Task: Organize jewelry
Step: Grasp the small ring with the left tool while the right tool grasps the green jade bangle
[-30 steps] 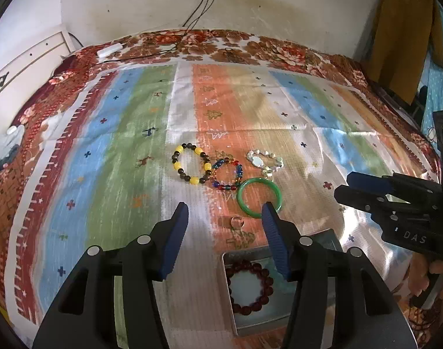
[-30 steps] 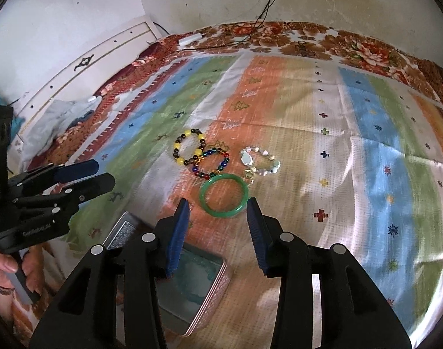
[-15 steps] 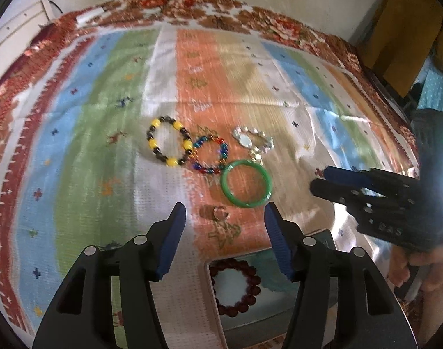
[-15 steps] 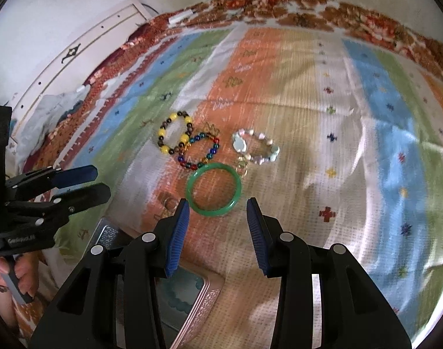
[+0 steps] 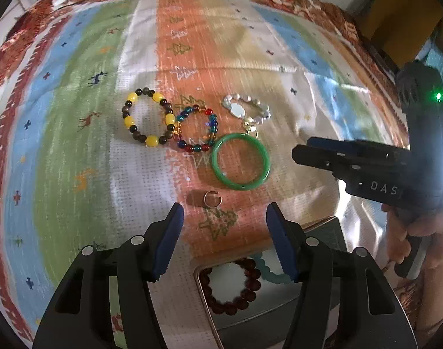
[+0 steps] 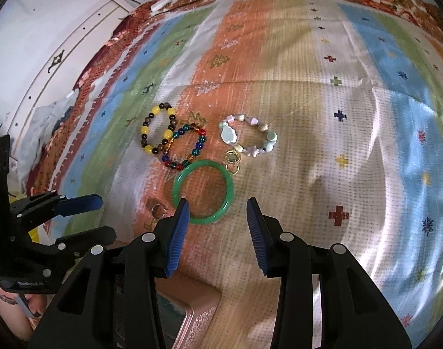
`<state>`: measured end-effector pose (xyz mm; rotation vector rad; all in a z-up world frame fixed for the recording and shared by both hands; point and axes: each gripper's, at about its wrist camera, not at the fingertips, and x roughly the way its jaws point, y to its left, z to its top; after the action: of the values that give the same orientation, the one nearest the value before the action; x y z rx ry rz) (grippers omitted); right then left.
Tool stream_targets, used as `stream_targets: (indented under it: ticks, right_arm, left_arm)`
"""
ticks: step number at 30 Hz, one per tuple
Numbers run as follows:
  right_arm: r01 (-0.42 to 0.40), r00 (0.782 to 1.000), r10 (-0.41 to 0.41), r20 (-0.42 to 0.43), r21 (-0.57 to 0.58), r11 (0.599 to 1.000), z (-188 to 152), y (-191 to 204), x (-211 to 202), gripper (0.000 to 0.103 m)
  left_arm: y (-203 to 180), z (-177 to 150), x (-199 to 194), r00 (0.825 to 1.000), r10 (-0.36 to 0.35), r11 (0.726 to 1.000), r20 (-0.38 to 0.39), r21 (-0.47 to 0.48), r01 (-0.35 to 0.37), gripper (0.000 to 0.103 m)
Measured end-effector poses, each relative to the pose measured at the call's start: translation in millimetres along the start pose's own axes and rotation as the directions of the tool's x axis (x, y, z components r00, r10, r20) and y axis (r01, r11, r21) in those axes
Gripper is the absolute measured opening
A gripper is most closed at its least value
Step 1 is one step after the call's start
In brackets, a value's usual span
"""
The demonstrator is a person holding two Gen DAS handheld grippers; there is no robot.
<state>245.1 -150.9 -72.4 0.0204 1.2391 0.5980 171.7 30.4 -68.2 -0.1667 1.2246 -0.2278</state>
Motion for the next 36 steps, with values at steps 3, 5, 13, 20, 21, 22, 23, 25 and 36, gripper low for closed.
stream_targets:
  ticks: [3,5,13,20,21,22,23,25,36]
  right_arm:
    - [0.009,1.000,-0.009,-0.014,-0.006,1.000,3,1,6,0.041]
    - [0.017,1.000,-0.017,-0.024,-0.009,1.000,6,1,10,0.041]
    - [0.047,0.997,-0.048,-0.060,-0.032,0.998,14,3,27,0.041]
    - [0.048,0.994,-0.052,-0.097,-0.038,0.998,19,4,43,0.041]
    - [0.048,0.994,-0.052,-0.100,-0.039,0.998,20,4,45,0.041]
    - [0.050,0.993,-0.054,-0.106,-0.040,0.998,21,4,47,0.041]
    - [0.050,0.993,-0.054,-0.109,-0.042,0.998,21,4,48,0.041]
    - [0.046,0.992,-0.051,-0.117,-0.044,0.998,21,4,50,0.041]
    - [0.050,0.987,-0.058,-0.147,-0.060,0.997,20,5,62,0.034]
  left_arm:
    - [-2,3,8,1.000,0.022,0.999,-0.022,0.029,-0.021,0.059]
    - [-5,5,13,0.999,0.035,0.998,-0.034,0.049,-0.034,0.059]
    - [-12,12,34,0.994,0.069,0.992,-0.087,0.114,-0.059,0.059]
    - [-9,20,50,0.988,0.077,0.993,-0.134,0.100,-0.064,0.051]
    - [-8,21,52,0.987,0.080,0.993,-0.140,0.098,-0.067,0.049]
    - [-7,23,55,0.985,0.086,0.993,-0.149,0.095,-0.072,0.047]
    - [-6,23,57,0.984,0.088,0.993,-0.156,0.092,-0.074,0.046]
    - [-4,25,60,0.981,0.089,0.993,-0.171,0.086,-0.075,0.041]
    - [-15,28,79,0.971,0.106,0.989,-0.212,0.125,-0.081,0.034]
